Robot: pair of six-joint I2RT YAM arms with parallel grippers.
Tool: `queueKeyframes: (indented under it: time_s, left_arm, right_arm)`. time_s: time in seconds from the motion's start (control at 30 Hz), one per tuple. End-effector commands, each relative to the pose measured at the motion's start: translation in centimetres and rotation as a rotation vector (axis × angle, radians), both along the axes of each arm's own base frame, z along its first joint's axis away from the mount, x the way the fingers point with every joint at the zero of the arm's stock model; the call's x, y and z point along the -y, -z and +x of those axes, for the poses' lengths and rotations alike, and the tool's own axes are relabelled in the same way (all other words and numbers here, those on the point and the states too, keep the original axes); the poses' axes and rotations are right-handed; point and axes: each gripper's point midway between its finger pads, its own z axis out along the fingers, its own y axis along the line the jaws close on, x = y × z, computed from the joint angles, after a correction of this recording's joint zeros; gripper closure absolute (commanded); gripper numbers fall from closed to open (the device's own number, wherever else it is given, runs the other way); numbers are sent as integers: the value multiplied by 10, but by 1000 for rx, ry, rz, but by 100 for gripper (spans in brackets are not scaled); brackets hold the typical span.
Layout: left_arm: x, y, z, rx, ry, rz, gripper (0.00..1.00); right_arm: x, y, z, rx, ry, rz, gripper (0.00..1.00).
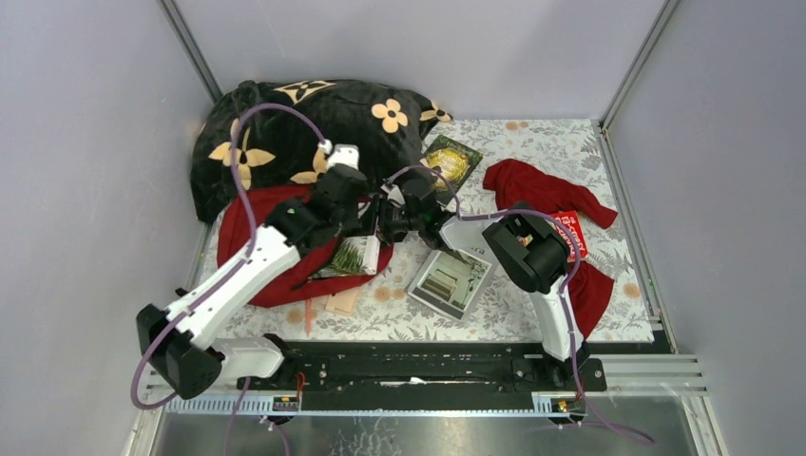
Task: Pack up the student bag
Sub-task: Place the book in the student bag.
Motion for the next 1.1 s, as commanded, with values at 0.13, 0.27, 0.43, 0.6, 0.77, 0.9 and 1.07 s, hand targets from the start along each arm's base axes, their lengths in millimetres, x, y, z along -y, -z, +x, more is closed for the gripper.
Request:
queueKeyframes:
  time_s: [0.13,0.27,0.43,0.6,0.77,0.9,1.07]
  left_arm:
    - [-30,-115,0,250,73,-274,100]
    - [-39,-118,-2,270,122,-345,100]
    - [-31,-105,-4,249,185,-381,100]
    - [-40,-93,5,246,149,-345,100]
    - [-47,-90,12,244,142,-339,100]
    - [-41,-98,19,263,175,-369,100]
    - [-14,-118,39,280,285,-450,100]
  right_arm:
    - [-32,-98,-32,126,-180,318,65]
    - [-38,-107,-35,110,-234,427,65]
    - [-55,-56,-38,45,-312,298,65]
    - [-44,-54,-49,44,-373,312,66]
    - [-15,-71,-59,12,-353,390,65]
    - [8,-69,-67,-16,-297,354,67]
    - [27,-70,-74,4,-233,274,67]
